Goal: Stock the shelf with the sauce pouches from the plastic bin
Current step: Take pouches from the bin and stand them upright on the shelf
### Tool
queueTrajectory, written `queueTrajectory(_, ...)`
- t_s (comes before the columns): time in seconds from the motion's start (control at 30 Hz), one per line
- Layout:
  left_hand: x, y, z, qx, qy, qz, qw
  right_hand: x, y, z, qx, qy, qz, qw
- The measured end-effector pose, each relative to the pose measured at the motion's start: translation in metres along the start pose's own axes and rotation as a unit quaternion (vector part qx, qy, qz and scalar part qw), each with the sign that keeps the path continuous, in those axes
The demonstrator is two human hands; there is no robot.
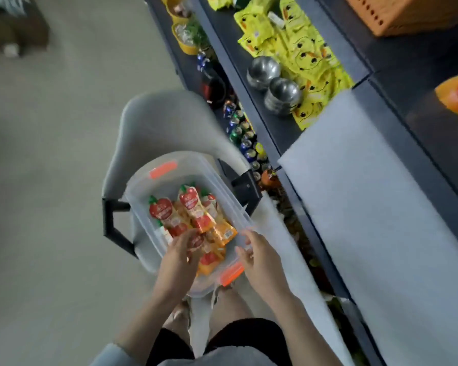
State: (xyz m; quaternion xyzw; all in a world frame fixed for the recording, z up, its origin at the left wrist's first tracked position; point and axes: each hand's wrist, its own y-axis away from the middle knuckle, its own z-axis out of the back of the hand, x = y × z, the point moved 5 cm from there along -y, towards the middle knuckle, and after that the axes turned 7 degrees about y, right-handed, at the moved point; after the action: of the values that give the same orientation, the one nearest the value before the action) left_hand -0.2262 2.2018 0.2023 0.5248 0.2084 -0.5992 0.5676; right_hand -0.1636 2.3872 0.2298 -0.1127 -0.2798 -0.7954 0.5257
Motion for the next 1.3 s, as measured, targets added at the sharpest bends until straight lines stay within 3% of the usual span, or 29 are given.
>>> queueTrajectory(0.1, 0.054, 0.013, -0.001, -0.017, 0.02, 0.09, 0.996, -0.006, -0.033, -0.055, 0.107, 0.05, -0.02, 0.993)
queueTrajectory(0.2, 0.089, 0.005, -0.008, -0.041, 0.037, 0.14, 0.989, -0.009, -0.09, -0.104, 0.159, 0.101, -0.013, 0.982)
queueTrajectory(0.37, 0.107, -0.038, -0.025, -0.052, 0.034, 0.135, 0.989, -0.01, -0.195, -0.169, 0.152, 0.151, -0.002, 0.977)
queueTrajectory(0.53, 0.137, -0.105, -0.03, -0.091, 0.001, 0.148, 0.985, -0.009, -0.242, -0.219, 0.111, 0.119, 0.002, 0.987)
queueTrajectory(0.8, 0.195, -0.2, -0.034, -0.128, -0.089, 0.3, 0.941, -0.05, -0.229, -0.218, 0.114, 0.121, -0.027, 0.986)
queueTrajectory(0.9, 0.202, -0.214, -0.034, -0.167, -0.117, 0.32, 0.925, -0.063, -0.215, -0.206, 0.078, 0.121, -0.04, 0.989)
queueTrajectory(1.07, 0.201, -0.211, -0.039, -0.156, -0.167, 0.323, 0.918, -0.063, -0.213, -0.216, 0.069, 0.106, -0.061, 0.99)
queueTrajectory(1.17, 0.203, -0.209, -0.041, -0.126, -0.195, 0.342, 0.911, -0.055, -0.217, -0.219, 0.075, 0.114, -0.046, 0.99)
queueTrajectory(1.3, 0.203, -0.203, -0.041, -0.15, -0.173, 0.326, 0.917, -0.049, -0.221, -0.219, 0.1, 0.11, -0.064, 0.987)
